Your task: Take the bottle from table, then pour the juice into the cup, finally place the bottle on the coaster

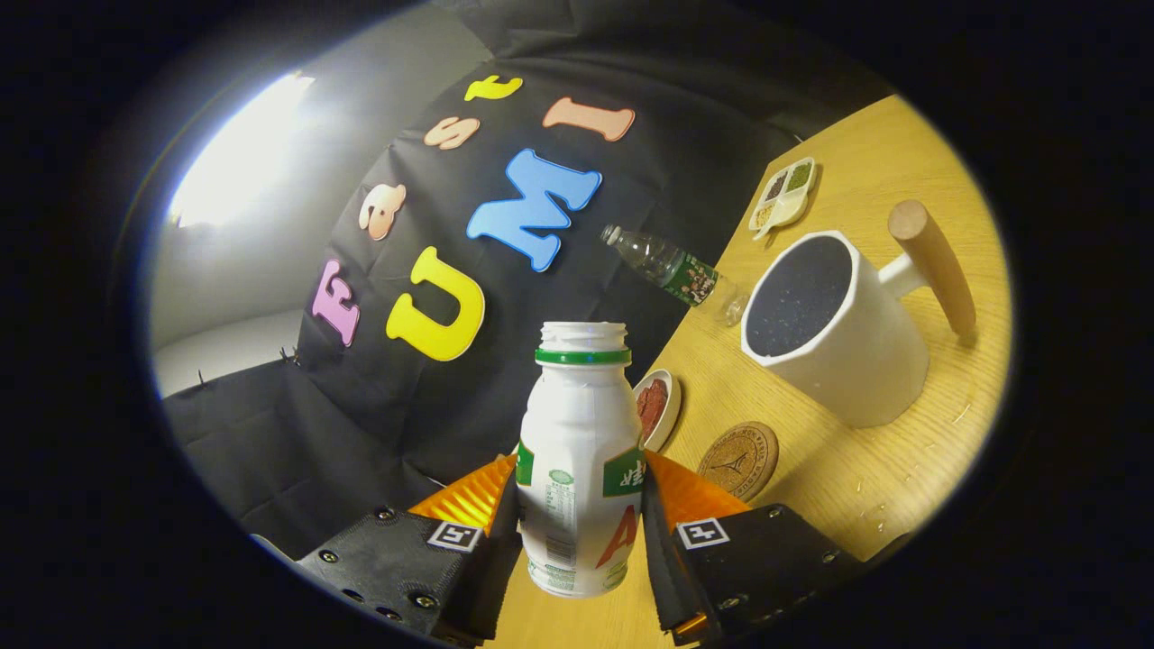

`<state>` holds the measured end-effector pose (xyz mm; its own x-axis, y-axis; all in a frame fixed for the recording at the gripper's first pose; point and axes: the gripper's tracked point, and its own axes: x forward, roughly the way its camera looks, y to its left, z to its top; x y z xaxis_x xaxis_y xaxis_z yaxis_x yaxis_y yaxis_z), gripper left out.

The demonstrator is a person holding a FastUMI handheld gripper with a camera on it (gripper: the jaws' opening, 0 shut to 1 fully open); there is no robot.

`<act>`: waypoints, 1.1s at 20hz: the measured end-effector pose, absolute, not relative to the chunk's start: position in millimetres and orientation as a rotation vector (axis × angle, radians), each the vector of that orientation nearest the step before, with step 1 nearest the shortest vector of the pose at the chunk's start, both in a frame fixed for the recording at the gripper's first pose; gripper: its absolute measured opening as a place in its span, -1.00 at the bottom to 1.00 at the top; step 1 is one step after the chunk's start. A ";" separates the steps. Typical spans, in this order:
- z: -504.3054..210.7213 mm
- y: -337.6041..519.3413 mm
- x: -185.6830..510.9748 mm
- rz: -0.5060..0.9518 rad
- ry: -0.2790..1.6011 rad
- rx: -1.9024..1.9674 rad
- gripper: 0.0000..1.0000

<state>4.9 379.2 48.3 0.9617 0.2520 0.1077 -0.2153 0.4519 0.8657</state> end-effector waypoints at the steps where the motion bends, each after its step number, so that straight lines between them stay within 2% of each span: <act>1: 48.7 378.6 4.5 0.293 0.035 1.086 0.27; 22: 56.1 363.0 12.7 0.311 -0.020 1.362 0.27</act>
<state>12.7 363.0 56.1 0.9588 0.2080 0.1937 -0.2310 0.1733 0.9574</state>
